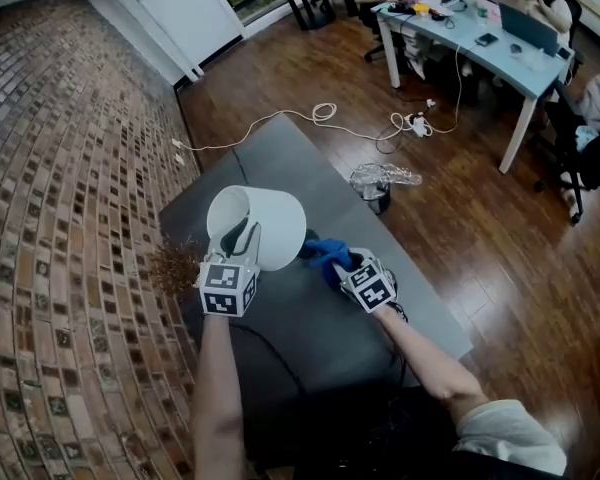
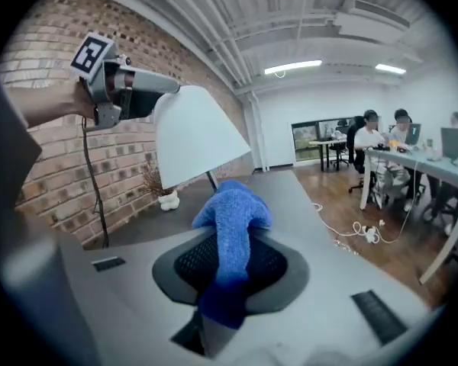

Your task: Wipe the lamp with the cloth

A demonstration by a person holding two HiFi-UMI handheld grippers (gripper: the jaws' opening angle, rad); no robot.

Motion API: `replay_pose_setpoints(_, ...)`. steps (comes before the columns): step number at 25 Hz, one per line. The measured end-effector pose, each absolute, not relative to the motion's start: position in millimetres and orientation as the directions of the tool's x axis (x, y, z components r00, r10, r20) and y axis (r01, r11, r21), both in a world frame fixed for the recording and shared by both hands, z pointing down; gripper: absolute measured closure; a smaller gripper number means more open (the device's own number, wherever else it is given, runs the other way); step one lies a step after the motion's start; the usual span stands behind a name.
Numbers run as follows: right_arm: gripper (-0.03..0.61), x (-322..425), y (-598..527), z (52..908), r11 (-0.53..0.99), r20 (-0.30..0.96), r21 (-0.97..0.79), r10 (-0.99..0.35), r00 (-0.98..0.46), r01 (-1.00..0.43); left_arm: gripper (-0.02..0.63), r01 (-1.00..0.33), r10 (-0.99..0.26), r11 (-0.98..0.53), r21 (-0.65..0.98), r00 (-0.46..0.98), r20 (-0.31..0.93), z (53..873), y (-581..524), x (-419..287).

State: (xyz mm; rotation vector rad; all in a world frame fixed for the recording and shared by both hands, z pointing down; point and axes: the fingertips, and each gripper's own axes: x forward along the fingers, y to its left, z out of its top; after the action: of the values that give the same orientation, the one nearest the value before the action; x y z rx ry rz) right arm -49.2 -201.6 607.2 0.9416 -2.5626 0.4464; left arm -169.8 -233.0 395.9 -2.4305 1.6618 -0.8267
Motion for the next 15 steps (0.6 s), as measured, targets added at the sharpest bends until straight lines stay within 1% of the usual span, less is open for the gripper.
replay_pose_setpoints(1,0.492,-44,-199,605,0.72,0.435,-0.183,-0.551,-0.712,-0.669,0.538,-0.809,-0.88,-0.421,-0.409,0.256,0.4,398,-237,-168)
replay_pose_setpoints(3,0.492,-35,-192,600,0.712,0.413,-0.217,-0.553,-0.723,-0.668,0.54,-0.762,-0.86,-0.461,-0.454,0.258,0.441,400,-242,-163)
replay_pose_setpoints(7,0.492,-12,-177,588,0.689,0.374,-0.298,-0.553,-0.744,-0.661,0.546,-0.72,-0.789,-0.549,-0.423,0.281,0.546,405,-235,-144)
replay_pose_setpoints(11,0.492,11,-150,584,0.702,0.367,-0.339,-0.514,-0.776,-0.626,0.547,-0.684,-0.703,-0.615,-0.392,0.251,0.665,410,-216,-126)
replay_pose_setpoints(13,0.492,11,-132,588,0.729,0.38,-0.324,-0.484,-0.788,-0.603,0.537,-0.686,-0.676,-0.621,-0.379,0.225,0.702,411,-214,-129)
replay_pose_setpoints(15,0.492,8,-116,598,0.75,0.405,-0.303,-0.457,-0.792,-0.588,0.533,-0.713,-0.686,-0.591,-0.377,0.199,0.699,408,-227,-144)
